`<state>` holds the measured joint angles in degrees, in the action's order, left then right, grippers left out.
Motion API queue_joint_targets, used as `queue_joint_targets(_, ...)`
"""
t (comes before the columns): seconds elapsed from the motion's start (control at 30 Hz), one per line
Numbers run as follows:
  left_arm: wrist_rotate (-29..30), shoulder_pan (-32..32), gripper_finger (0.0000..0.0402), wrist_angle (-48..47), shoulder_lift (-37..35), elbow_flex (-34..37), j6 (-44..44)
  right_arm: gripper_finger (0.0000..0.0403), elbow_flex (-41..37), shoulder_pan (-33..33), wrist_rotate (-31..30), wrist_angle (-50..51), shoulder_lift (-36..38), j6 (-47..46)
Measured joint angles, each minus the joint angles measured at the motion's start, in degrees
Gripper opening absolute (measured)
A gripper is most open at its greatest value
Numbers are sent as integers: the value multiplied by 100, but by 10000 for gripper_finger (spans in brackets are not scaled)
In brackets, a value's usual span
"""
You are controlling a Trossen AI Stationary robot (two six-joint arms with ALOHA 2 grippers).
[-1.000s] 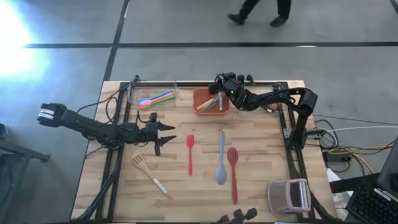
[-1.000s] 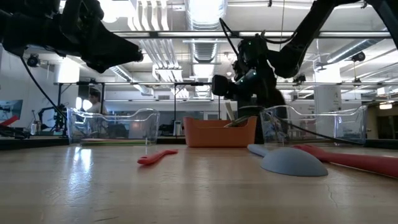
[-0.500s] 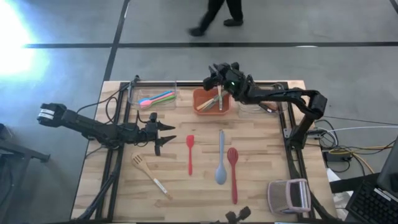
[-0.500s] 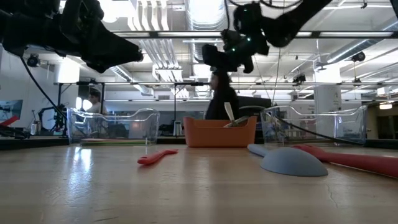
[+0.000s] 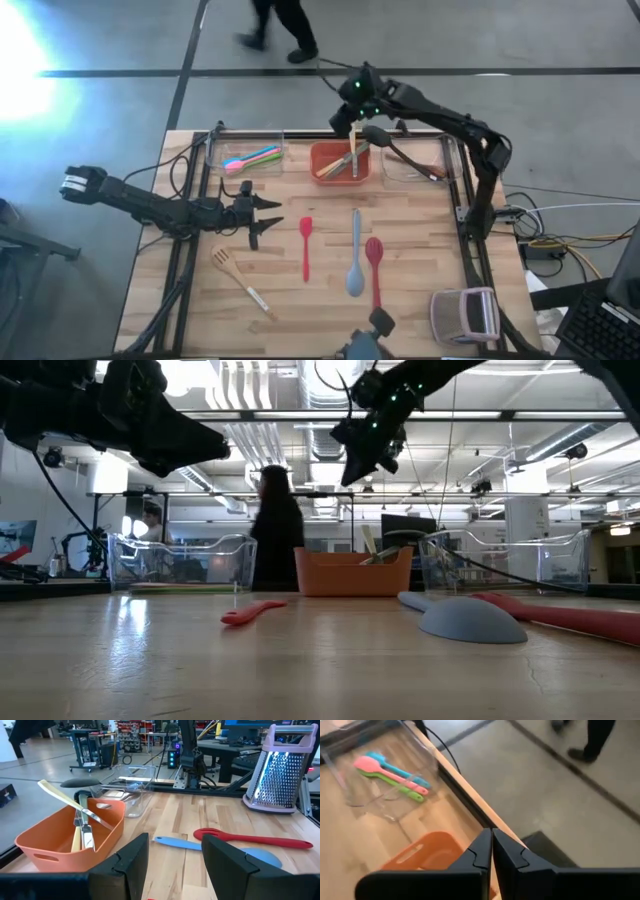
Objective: Pick & Place Kitchen Items
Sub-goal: Put the yellow knife into the orange bin
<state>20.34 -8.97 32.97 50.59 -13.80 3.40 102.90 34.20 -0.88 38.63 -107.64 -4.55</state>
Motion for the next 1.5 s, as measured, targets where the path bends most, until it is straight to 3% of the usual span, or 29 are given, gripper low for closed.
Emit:
queue_joint_targets(0.23, 68, 0, 186, 0, 0, 0, -48, 8, 1330, 130, 281, 1404, -1246, 240)
queue_joint_targets(0.53, 74, 11, 186, -2, 0, 0, -154, 8, 3203, -28, -377, 3130, -2607, 804)
queue_joint_targets(0.8, 78, 17, 186, -31, 0, 0, -175, 8, 3089, 38, -993, 3846, -2580, 752)
queue_joint_targets(1.13, 102, 28, 186, -45, 0, 0, -173, 8, 3087, 72, -1098, 4349, -2433, 580)
queue_joint_targets(1.5, 121, 28, 186, -45, 0, 0, -148, 8, 3081, 186, -1464, 3626, -2209, 958)
